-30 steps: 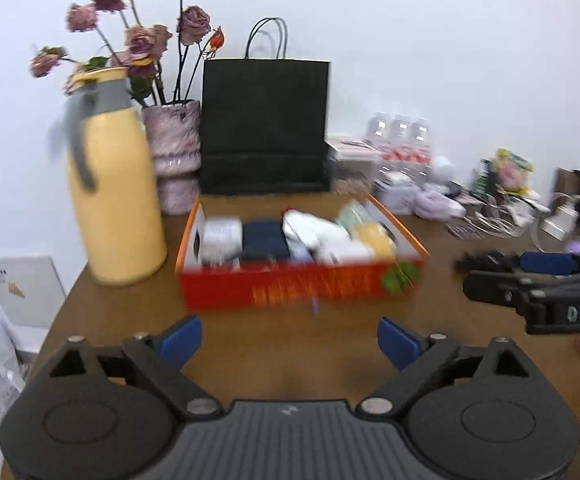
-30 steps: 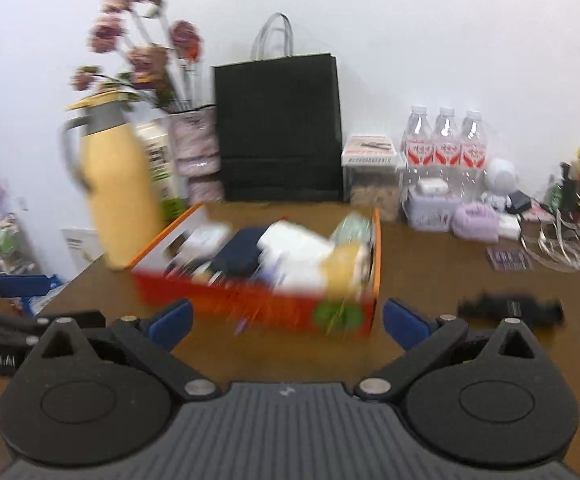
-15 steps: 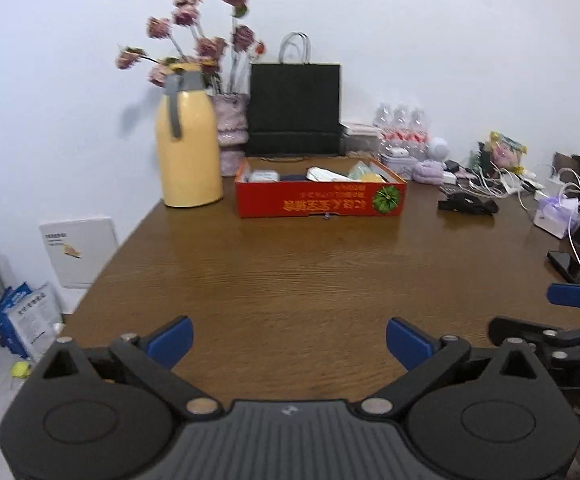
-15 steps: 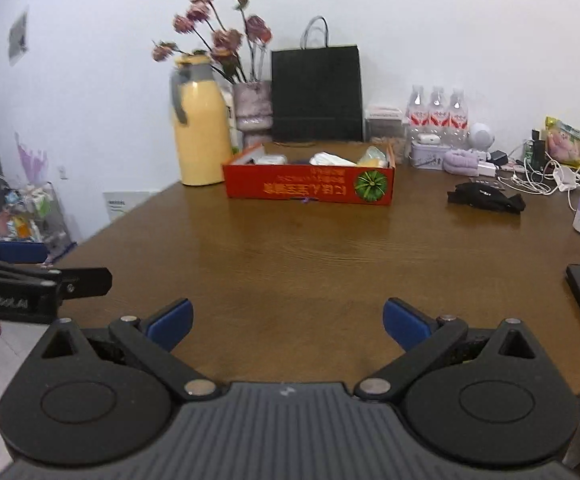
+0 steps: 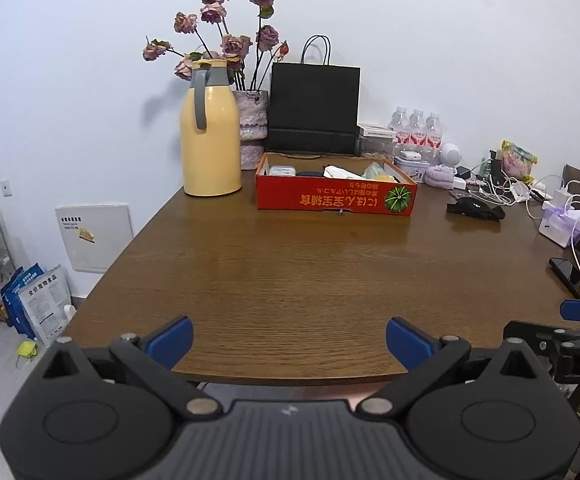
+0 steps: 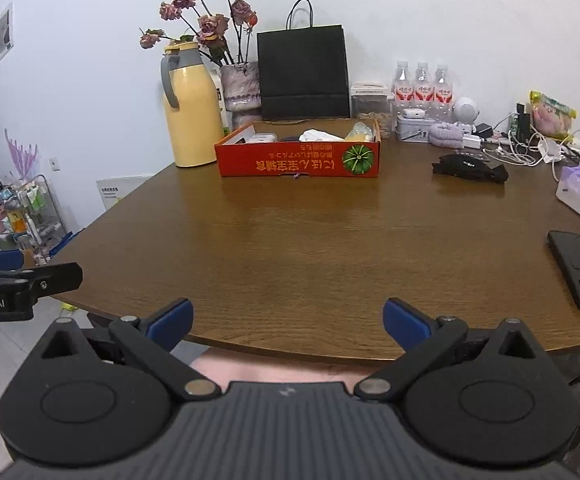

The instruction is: Organize objects

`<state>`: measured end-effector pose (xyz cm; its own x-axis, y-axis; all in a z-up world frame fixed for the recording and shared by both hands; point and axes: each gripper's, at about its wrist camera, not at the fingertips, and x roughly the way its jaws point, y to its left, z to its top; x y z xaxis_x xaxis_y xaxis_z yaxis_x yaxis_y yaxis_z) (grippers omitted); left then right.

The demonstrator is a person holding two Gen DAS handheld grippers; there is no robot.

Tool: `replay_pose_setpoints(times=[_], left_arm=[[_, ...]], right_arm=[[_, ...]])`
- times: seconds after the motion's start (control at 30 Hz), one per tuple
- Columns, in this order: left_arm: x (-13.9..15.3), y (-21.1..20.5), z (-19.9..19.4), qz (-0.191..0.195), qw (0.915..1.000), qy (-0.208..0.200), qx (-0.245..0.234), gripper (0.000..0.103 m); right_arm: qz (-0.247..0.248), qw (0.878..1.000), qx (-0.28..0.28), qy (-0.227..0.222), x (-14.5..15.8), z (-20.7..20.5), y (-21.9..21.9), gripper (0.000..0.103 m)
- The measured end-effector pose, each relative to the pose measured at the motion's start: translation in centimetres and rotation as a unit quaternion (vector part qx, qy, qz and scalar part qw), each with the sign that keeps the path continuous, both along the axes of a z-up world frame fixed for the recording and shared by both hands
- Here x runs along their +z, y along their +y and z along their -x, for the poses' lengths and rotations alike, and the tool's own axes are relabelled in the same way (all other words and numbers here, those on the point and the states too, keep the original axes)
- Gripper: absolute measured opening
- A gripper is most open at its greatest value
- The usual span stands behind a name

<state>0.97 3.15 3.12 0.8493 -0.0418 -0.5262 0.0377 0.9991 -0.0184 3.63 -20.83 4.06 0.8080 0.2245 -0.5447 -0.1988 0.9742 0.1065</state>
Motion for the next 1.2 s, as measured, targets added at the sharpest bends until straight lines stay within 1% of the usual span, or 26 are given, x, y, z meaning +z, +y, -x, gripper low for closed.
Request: replay_pose_setpoints(times=[0.3, 0.47, 0.73, 1.2], left_arm=[[-0.07, 0.01, 0.07, -0.003, 1.0, -0.002, -0.003, 0.103], [-0.19, 0.3, 0.11, 0.001, 1.0, -0.003, -0.004, 0.103], [-0.21, 0.37, 0.11, -0.002, 1.0, -0.005, -0.005, 0.103], [-0.17, 0.17, 0.15, -0.004, 1.0, -0.003, -0.008, 0.103]], right_arm=[[0.012, 1.0, 0.007, 0.001, -0.46, 0.12, 0.56, 0.103], [0.01, 1.0, 0.006, 0.003, -0.54, 0.19, 0.58, 0.103], [0.009, 1.0, 0.009, 0.008, -0.69, -0.03, 0.74, 0.103], [0.01, 1.0, 0.005, 0.005, -0.7, 0.02, 0.87, 0.103]])
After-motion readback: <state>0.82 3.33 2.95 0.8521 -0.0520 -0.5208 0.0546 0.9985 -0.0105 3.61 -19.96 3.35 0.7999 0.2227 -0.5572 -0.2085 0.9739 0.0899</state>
